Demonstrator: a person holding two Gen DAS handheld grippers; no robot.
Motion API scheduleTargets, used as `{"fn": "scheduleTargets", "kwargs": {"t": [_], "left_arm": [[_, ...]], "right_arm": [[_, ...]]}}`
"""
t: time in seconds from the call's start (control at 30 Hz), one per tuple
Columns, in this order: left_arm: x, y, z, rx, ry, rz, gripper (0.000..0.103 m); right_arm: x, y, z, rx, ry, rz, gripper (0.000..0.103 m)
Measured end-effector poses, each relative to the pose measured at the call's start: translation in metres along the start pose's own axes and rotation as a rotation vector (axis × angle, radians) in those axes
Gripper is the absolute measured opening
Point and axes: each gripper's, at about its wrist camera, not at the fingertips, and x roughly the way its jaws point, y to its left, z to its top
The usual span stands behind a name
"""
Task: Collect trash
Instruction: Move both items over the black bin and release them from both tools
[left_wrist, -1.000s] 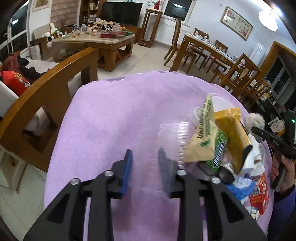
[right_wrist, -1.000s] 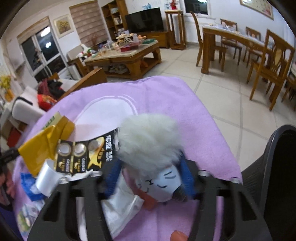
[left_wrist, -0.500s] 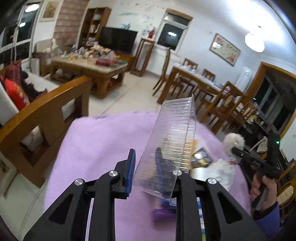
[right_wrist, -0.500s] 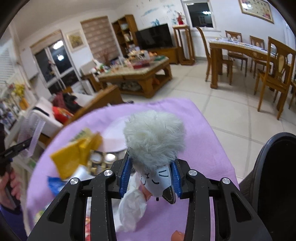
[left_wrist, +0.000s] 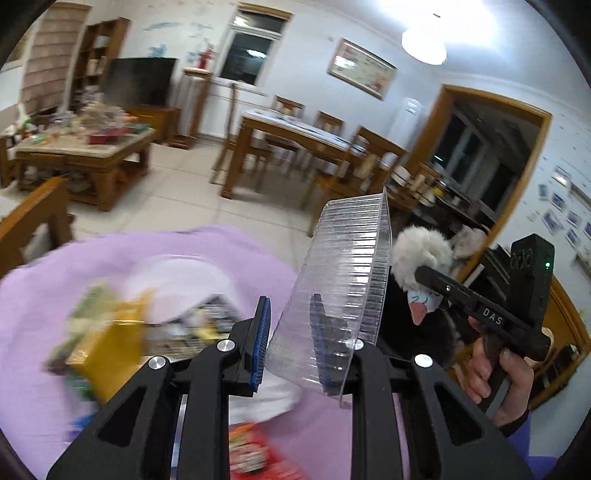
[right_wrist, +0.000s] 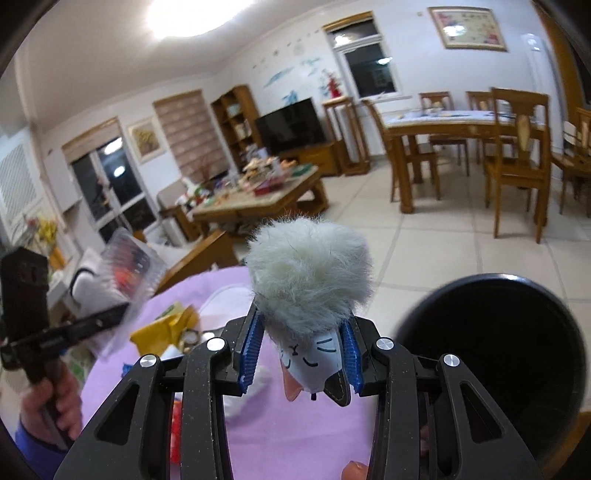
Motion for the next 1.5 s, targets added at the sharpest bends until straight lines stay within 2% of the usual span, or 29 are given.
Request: {"fn": "scheduleTargets", "kwargs": {"t": [0.3,0.47,0.6,0.77,1.13,1.2,1.23,1.27,1.3,1.37,1.43,1.5], "left_arm": [[0.108,-0.081,-0.010,0.043,0.134,-0.120,0.023],[0.163,-0.108,-0.022,0.049,0.211,-0.138,0.023],[0.189,-0.119,-0.031,0.060,0.252,-0.130,0.023],[0.206,-0.126,-0.042,0.080,0.282,-0.099,0.023],[0.217,-0.137,-0.050,0.109,0.308,-0.037,0.026],[0.216,-0.140,-0.052,0.116,0.313,-0.025,0.034],[0.215,-0.141,-0.051,0.118,0.309,-0.016,0.047],[0.212,-0.142,-0.051,0.119,0.301,-0.018,0.056],[0.211,-0.143,-0.051,0.123,0.298,-0.020,0.060],[0.204,-0.150,-0.051,0.140,0.284,-0.009,0.077],[0.194,-0.153,-0.049,0.152,0.263,-0.016,0.084],[0.179,-0.154,-0.047,0.171,0.242,-0.020,0.084]], "right_arm": [[-0.053,-0.125,-0.024,0.153,-0.021,-0.100,0.038],[-0.057,-0.173,-0.050,0.198,0.004,-0.120,0.038],[-0.049,-0.200,-0.062,0.232,0.020,-0.118,0.038],[-0.039,-0.210,-0.069,0.251,0.023,-0.113,0.038],[-0.022,-0.195,-0.071,0.264,0.040,-0.108,0.041],[-0.023,-0.189,-0.073,0.260,0.045,-0.111,0.041],[-0.022,-0.188,-0.073,0.260,0.047,-0.111,0.043],[-0.022,-0.187,-0.073,0.261,0.048,-0.112,0.050],[-0.023,-0.185,-0.073,0.262,0.046,-0.112,0.056],[-0.024,-0.183,-0.072,0.260,0.047,-0.117,0.060],[-0.026,-0.178,-0.070,0.254,0.045,-0.131,0.067],[-0.029,-0.174,-0.068,0.253,0.036,-0.134,0.072]]}}
